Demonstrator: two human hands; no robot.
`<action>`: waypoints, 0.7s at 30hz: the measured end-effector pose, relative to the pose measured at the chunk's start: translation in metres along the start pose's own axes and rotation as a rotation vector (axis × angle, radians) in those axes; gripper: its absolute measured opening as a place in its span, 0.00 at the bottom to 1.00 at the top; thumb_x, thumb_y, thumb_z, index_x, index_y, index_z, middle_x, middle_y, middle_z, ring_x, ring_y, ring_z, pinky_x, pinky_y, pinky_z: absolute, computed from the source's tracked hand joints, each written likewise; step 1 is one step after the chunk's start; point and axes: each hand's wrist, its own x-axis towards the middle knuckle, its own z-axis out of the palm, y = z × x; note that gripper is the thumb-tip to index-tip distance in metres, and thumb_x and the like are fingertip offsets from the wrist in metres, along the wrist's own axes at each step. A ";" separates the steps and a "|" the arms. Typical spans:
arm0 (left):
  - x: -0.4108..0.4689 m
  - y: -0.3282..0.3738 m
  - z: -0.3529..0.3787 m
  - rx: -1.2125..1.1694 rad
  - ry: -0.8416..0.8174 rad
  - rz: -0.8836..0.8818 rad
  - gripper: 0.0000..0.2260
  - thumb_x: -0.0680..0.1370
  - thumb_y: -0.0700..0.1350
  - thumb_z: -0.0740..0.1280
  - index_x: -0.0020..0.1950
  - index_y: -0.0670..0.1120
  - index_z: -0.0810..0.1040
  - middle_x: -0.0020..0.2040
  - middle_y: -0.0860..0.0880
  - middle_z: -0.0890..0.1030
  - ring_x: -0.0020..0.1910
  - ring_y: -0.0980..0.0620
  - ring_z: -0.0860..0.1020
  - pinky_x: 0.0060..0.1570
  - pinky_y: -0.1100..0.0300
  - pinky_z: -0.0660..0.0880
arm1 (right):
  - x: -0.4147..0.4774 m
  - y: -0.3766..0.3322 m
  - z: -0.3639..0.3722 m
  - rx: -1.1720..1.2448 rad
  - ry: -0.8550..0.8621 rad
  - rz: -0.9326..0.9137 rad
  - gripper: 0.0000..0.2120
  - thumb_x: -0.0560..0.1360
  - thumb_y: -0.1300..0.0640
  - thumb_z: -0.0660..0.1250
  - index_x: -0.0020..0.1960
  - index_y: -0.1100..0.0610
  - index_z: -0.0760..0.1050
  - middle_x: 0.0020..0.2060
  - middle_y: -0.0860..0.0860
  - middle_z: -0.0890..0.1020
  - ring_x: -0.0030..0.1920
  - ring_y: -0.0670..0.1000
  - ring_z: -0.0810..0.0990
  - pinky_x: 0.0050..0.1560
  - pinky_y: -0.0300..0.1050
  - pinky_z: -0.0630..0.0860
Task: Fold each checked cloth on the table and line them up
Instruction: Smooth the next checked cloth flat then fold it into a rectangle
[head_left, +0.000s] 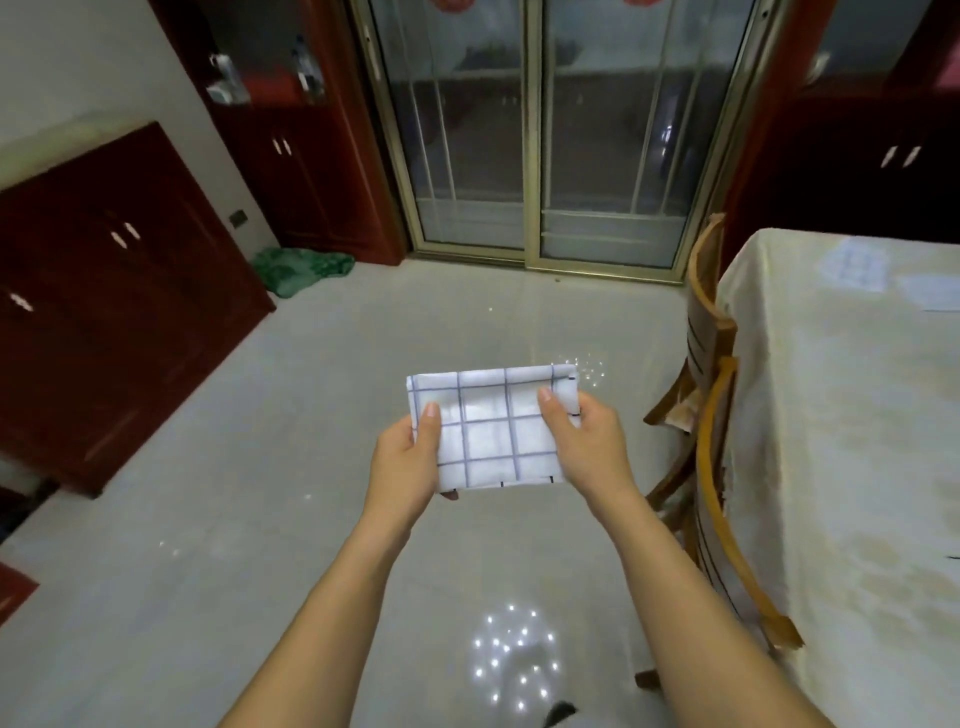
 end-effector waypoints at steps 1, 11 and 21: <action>0.011 0.000 0.008 0.008 -0.009 -0.001 0.21 0.85 0.51 0.59 0.47 0.35 0.79 0.36 0.36 0.82 0.27 0.49 0.80 0.23 0.58 0.74 | 0.011 0.006 -0.004 -0.013 0.002 0.008 0.13 0.79 0.50 0.67 0.38 0.53 0.78 0.33 0.46 0.83 0.36 0.41 0.80 0.39 0.39 0.75; 0.143 0.012 0.084 -0.008 -0.198 0.010 0.23 0.85 0.54 0.56 0.43 0.38 0.78 0.26 0.43 0.78 0.20 0.47 0.75 0.20 0.61 0.67 | 0.131 0.033 -0.021 -0.098 0.124 0.055 0.15 0.80 0.49 0.65 0.39 0.57 0.77 0.33 0.54 0.81 0.36 0.50 0.80 0.37 0.45 0.75; 0.336 0.077 0.133 -0.096 -0.375 0.110 0.25 0.84 0.56 0.59 0.41 0.36 0.74 0.30 0.42 0.73 0.24 0.51 0.72 0.20 0.63 0.68 | 0.293 -0.015 0.001 -0.202 0.378 0.005 0.13 0.80 0.48 0.64 0.45 0.55 0.81 0.40 0.50 0.85 0.43 0.48 0.84 0.47 0.51 0.80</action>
